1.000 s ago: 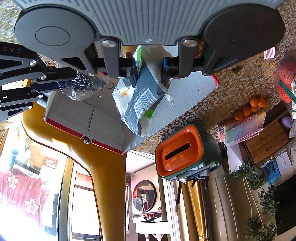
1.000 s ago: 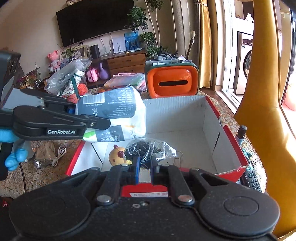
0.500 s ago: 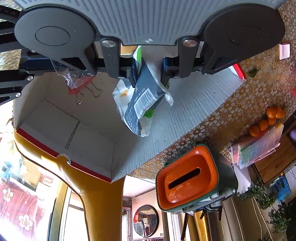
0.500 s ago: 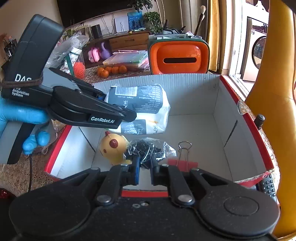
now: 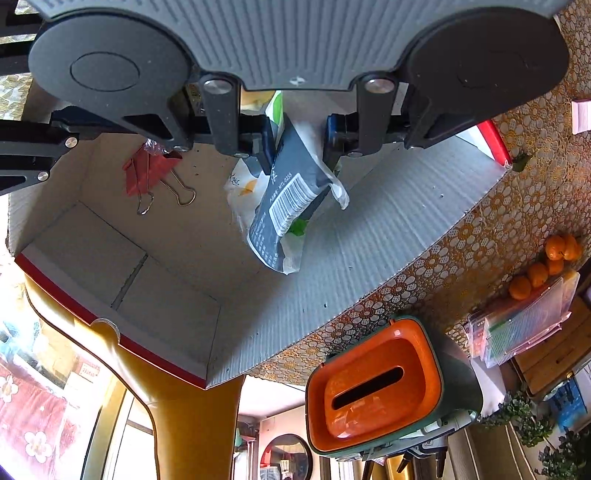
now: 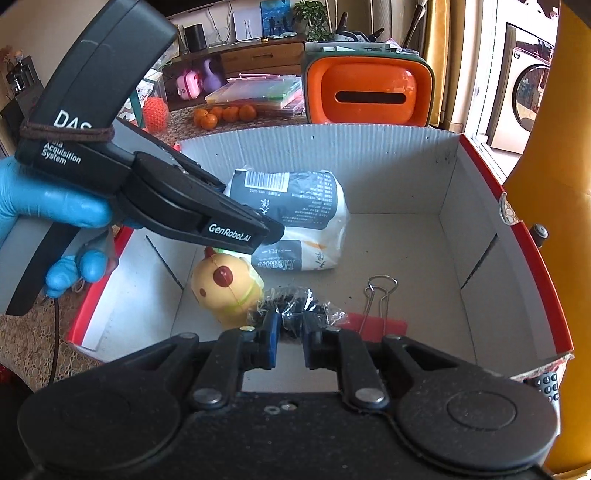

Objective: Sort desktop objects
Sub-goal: 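Release the clear bag into the box with the right tool while the left tool drops the snack bag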

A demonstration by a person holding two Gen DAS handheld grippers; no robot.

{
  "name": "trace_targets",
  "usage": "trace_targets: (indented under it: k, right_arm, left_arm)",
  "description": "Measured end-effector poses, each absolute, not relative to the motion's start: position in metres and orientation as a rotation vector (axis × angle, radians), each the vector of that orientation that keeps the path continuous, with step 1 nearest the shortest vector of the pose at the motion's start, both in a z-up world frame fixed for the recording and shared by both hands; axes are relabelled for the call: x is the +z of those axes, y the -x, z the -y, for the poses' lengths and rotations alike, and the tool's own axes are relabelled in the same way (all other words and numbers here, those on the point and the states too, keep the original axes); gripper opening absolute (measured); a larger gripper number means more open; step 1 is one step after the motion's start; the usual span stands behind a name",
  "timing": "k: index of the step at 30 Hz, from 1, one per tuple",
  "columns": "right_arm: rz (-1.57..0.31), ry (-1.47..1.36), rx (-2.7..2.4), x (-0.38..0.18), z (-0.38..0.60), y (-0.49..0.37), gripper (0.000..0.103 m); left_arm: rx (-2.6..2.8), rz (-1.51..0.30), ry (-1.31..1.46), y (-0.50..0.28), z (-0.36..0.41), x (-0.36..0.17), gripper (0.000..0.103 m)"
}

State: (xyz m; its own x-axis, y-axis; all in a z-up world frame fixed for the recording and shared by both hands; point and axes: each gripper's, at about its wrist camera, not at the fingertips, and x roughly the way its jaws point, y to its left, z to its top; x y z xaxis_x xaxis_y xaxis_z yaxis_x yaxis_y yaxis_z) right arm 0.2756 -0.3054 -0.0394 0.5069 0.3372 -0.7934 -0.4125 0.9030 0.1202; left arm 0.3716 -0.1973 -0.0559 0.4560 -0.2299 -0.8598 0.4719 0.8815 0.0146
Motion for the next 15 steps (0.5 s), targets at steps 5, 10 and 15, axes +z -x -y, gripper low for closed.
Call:
trace_targets:
  k: [5,10,15]
  right_arm:
    - [-0.941,0.095,0.451,-0.038,0.304,-0.275,0.022]
    - [-0.938,0.084,0.443,-0.034,0.307,-0.275,0.035]
    - [-0.922,0.072,0.437,-0.026,0.309,-0.271,0.044]
  left_arm:
    - [-0.443,-1.011,-0.262,-0.368,0.193,-0.053,0.029]
    - [-0.443,-0.986,-0.244,-0.36,0.186,-0.044,0.029]
    - [-0.46,-0.947,-0.201,-0.348,0.178,-0.028,0.03]
